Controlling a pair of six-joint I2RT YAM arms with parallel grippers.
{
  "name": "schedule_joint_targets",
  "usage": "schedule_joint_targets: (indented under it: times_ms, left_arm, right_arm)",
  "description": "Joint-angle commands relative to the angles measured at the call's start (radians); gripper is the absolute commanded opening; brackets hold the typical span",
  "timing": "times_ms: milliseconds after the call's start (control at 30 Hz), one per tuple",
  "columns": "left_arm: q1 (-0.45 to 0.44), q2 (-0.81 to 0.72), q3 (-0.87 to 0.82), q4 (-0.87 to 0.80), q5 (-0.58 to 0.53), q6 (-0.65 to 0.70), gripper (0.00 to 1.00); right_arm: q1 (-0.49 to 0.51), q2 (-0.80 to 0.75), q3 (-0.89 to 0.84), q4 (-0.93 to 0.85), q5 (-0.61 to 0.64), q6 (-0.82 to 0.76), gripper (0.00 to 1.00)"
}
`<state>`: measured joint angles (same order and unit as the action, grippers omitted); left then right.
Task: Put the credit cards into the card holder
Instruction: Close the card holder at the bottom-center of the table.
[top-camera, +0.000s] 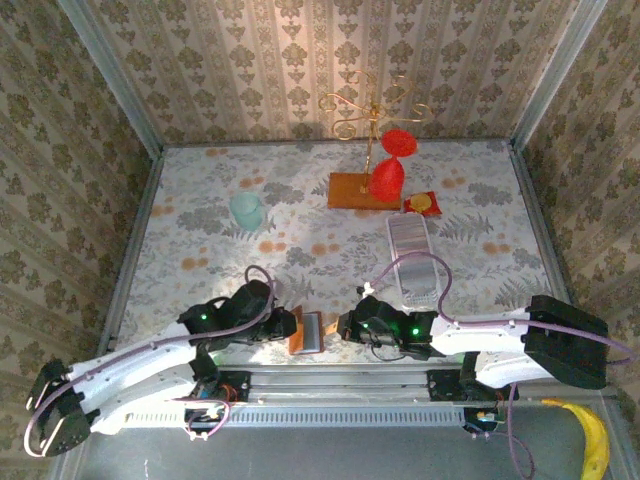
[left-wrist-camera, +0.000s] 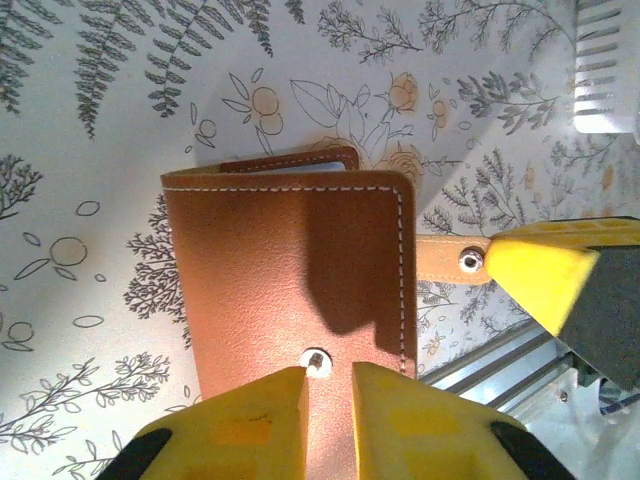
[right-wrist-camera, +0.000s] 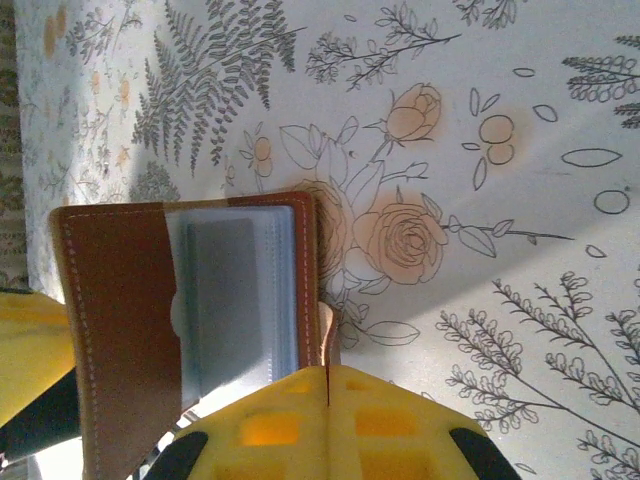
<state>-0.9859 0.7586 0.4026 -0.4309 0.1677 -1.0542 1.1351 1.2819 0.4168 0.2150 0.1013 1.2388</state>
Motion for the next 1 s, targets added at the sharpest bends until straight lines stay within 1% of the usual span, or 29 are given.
schedule_joint_targets:
  times_ms: [0, 100, 200, 300, 400, 600, 700, 800, 967]
  left_arm:
    - [0.012, -0.041, -0.053, -0.078, -0.013, -0.027, 0.19]
    - [0.021, -0.074, -0.069, -0.133, -0.048, -0.038, 0.10]
    - [0.022, -0.096, -0.095, -0.088, -0.023, -0.044, 0.07]
    - [0.021, -0.086, -0.123, -0.005, 0.016, -0.060, 0.06]
    - [0.021, -0.057, -0.116, 0.071, 0.055, -0.056, 0.07]
    - [0.015, 0.044, -0.090, 0.140, 0.082, -0.041, 0.08]
    - [0.007, 0.099, -0.100, 0.173, 0.073, -0.036, 0.05]
    - [0.005, 0.138, -0.092, 0.201, 0.070, -0.026, 0.04]
    - [-0.005, 0.180, -0.095, 0.196, 0.034, -0.005, 0.03]
  right_arm:
    - [0.005, 0.011, 0.027, -0.041, 0.062, 0.018, 0.00]
    - [0.005, 0.014, 0.022, -0.041, 0.071, 0.025, 0.00]
    - [0.005, 0.015, 0.025, -0.038, 0.069, 0.024, 0.00]
    - [0.006, 0.023, 0.035, -0.036, 0.061, 0.018, 0.00]
    - [0.008, 0.042, 0.060, -0.029, 0.036, 0.001, 0.00]
    - [0.018, 0.084, 0.112, -0.023, 0.022, -0.004, 0.00]
    - [0.026, 0.094, 0.138, -0.034, 0.029, -0.009, 0.00]
    - [0.034, 0.103, 0.157, -0.037, 0.026, -0.015, 0.00]
    - [0.046, 0.103, 0.190, -0.072, 0.029, -0.031, 0.00]
